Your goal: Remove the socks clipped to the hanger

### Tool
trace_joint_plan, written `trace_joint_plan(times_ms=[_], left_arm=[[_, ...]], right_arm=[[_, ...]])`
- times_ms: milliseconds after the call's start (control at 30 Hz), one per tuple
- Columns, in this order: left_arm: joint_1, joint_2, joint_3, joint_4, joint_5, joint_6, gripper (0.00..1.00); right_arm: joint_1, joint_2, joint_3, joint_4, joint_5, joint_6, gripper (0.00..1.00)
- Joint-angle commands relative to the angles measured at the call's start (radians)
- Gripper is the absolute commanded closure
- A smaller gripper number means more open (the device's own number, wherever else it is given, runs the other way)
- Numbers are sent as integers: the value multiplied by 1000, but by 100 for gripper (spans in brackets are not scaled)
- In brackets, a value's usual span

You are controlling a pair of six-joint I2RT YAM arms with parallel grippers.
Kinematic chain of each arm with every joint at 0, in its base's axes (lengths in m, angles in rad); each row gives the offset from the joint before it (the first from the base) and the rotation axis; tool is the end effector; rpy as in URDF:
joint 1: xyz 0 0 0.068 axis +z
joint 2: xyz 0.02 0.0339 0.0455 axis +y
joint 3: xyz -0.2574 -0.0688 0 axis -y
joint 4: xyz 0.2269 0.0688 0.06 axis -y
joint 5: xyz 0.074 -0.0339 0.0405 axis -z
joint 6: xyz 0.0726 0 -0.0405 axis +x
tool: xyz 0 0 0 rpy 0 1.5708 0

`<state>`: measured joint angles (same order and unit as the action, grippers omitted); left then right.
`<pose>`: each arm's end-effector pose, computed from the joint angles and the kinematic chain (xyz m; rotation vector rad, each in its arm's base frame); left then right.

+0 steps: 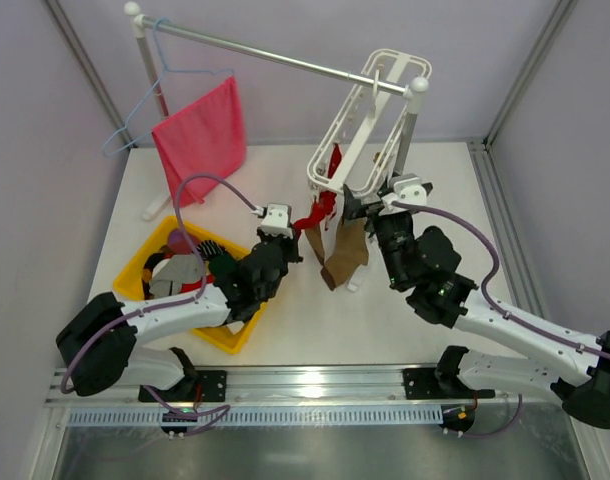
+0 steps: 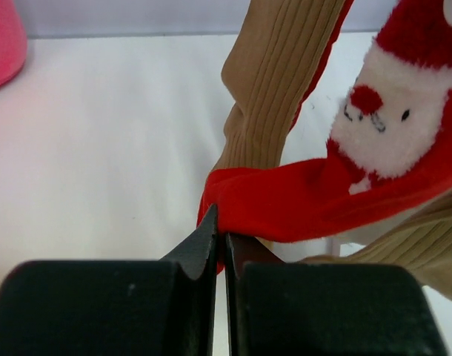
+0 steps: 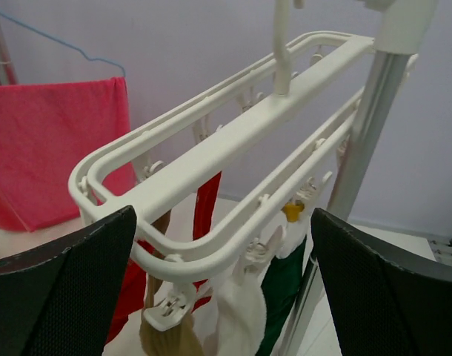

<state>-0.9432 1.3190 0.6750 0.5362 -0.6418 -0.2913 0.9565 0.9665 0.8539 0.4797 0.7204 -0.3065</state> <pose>0.2141 -0.2211 0.2603 0.0602 1.6713 -0.3982 0.1694 0.1570 0.4056 -0.1683 1.2877 0.1229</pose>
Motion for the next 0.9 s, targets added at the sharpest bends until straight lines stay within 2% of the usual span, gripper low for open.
trace_joint_plan(times_ms=[0,167,400,867], left_arm=[[-3,-36,-21,-4,-16,-23,100],[-3,-46,-25,-8,-18,-22,100],[-3,-33,3,-27,-15,-31,100],[-5,-155,-35,-65,-41,-46,100]], right_arm=[[54,14,54,57,37,-85,0],[148,29,80,80,43,-112,2],[195,72,103,86,25,-102,2],[206,208,146,23,-29,116,6]])
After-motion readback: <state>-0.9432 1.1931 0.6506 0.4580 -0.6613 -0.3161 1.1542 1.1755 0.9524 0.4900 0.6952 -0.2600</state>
